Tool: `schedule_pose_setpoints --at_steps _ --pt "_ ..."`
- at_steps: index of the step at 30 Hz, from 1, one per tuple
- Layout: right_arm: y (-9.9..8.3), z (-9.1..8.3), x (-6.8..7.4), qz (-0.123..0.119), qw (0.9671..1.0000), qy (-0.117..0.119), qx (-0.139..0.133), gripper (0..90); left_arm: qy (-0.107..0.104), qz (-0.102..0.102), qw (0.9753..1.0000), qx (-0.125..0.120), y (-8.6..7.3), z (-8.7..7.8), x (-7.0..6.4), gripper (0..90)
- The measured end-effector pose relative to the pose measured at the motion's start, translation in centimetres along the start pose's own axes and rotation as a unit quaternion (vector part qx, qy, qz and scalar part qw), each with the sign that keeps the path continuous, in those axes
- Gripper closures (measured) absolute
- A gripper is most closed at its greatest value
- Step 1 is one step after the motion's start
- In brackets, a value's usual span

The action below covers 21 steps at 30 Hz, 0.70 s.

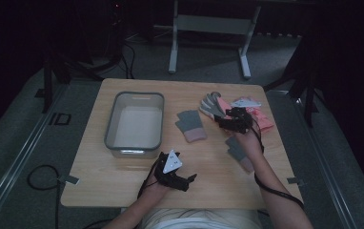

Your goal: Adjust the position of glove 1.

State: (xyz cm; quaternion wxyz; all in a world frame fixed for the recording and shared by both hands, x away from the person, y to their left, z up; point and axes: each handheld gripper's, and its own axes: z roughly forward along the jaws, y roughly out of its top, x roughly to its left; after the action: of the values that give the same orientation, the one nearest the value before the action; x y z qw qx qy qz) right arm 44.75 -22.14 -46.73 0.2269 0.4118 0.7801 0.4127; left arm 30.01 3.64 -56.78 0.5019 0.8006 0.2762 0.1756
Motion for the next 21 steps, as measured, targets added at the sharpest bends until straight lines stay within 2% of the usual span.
schedule_pose_setpoints --at_steps 6,12,17,21 --pt "0.1 1.9 1.3 -0.019 0.9994 0.026 0.013 41.6 0.000 -0.001 1.0000 0.001 0.0 0.0 0.0 0.0" --pt "0.4 3.9 2.5 -0.022 0.9983 0.050 0.024 42.3 -0.001 -0.001 1.0000 0.001 0.0 0.0 0.1 0.0" --pt "0.3 6.1 3.3 -0.029 0.9966 0.063 0.045 47.8 -0.001 -0.006 1.0000 -0.002 0.0 0.0 0.2 0.0" --pt "-0.1 7.8 3.8 -0.038 0.9951 0.067 0.062 51.2 0.001 -0.001 1.0000 -0.003 0.0 -0.1 0.0 0.0"
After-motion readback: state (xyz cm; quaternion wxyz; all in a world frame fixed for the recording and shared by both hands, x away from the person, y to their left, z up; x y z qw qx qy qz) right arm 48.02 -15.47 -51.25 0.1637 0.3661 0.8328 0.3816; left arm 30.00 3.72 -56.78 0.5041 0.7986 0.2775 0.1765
